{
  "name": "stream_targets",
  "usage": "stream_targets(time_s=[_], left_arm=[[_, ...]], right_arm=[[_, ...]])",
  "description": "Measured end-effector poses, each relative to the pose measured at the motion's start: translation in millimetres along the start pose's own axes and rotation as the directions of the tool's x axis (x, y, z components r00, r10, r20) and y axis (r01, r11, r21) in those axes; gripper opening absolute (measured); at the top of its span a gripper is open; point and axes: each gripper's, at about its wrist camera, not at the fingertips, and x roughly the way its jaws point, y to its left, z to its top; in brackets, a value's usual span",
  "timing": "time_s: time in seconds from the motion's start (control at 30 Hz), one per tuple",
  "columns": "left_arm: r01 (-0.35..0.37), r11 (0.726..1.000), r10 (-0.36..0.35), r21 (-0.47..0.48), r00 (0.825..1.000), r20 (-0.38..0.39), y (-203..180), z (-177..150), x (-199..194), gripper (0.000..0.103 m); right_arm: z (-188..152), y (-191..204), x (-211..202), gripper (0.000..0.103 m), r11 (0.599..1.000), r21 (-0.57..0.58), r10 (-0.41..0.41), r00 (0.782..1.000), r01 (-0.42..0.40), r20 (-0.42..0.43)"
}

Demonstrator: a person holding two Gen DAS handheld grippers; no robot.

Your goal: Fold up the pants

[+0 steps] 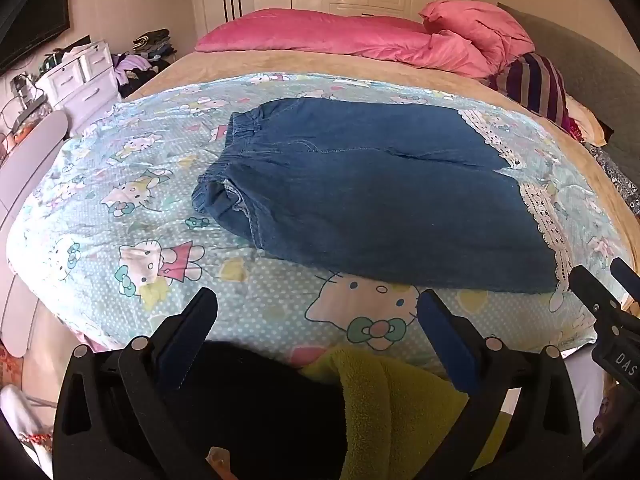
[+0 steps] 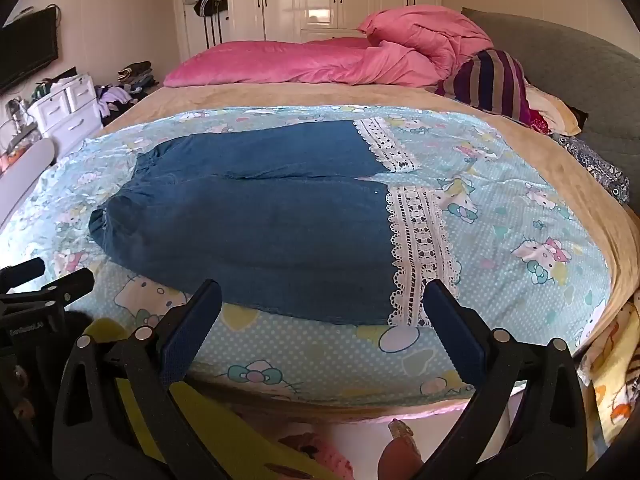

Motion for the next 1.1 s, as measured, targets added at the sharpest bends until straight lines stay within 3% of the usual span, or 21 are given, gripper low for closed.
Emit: stream_targets(time_s=[1.1], left_arm=[[-0.025, 0.999, 0.025, 0.023, 1.000, 0.016, -3.8, 1.1, -3.8, 0.099]], right_arm=[[-0.3, 6.1, 0.6, 0.095, 1.000, -0.022, -0.007, 1.000, 0.006, -0.005]])
